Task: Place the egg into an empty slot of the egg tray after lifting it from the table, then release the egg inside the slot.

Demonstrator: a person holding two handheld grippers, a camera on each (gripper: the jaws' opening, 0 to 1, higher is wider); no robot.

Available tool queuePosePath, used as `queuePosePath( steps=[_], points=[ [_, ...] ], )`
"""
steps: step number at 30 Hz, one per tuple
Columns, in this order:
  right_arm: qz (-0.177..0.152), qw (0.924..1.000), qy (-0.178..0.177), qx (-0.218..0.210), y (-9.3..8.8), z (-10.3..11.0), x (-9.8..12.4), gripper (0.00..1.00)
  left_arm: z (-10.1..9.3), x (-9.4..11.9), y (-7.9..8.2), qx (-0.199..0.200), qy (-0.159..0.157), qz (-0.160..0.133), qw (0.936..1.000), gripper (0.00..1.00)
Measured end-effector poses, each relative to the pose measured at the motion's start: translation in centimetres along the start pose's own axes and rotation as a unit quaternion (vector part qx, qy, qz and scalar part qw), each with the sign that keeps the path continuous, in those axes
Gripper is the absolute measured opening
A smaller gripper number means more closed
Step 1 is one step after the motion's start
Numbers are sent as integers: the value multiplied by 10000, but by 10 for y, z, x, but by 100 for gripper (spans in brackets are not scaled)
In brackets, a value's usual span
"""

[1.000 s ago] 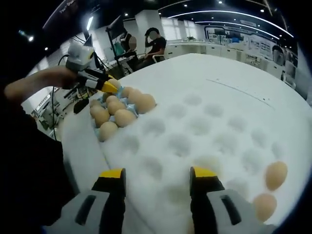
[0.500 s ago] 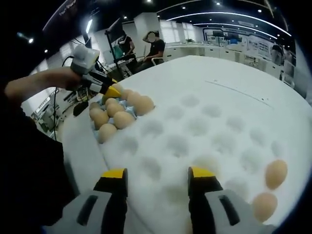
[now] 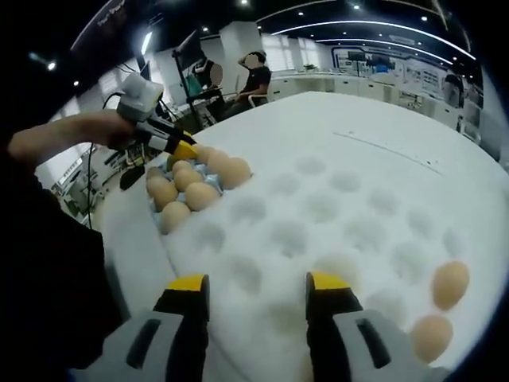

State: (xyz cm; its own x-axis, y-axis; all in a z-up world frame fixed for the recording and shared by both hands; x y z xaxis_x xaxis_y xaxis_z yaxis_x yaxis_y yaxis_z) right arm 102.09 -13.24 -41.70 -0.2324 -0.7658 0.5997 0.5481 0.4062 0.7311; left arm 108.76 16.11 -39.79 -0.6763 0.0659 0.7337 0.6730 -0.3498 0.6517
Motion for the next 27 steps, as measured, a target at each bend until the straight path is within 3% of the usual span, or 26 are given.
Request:
queuePosePath(
  steps=[6, 15, 20, 27],
  points=[
    [-48, 10000, -7, -10, 0, -1, 1, 47, 3, 12, 5, 222, 10, -351, 9991, 39],
    [-9, 10000, -13, 32, 0, -1, 1, 47, -1, 37, 8, 624, 6, -681, 9957, 39],
    [18, 10000, -8, 44, -1, -1, 0, 47, -19, 50, 10, 692, -127, -801, 9943, 40],
    [59, 9999, -28, 99, -1, -2, -1, 46, -63, 66, 22, 181, -492, -990, 9937, 40]
  ],
)
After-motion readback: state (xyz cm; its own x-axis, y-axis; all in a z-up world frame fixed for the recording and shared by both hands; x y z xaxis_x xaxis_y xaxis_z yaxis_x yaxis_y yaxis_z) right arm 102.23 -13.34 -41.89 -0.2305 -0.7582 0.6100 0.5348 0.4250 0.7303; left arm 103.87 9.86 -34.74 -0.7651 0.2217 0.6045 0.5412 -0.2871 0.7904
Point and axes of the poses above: the point that each gripper's makers call its tool centre point, and the gripper's own axes: x roughly backward along the fingers, z roughly to its left, y roughly out of its top, the point moved 4 cm from there along x, roughly backward along the fingers, and after that the axes turned 11 degrees about y, right-handed, at the moved point
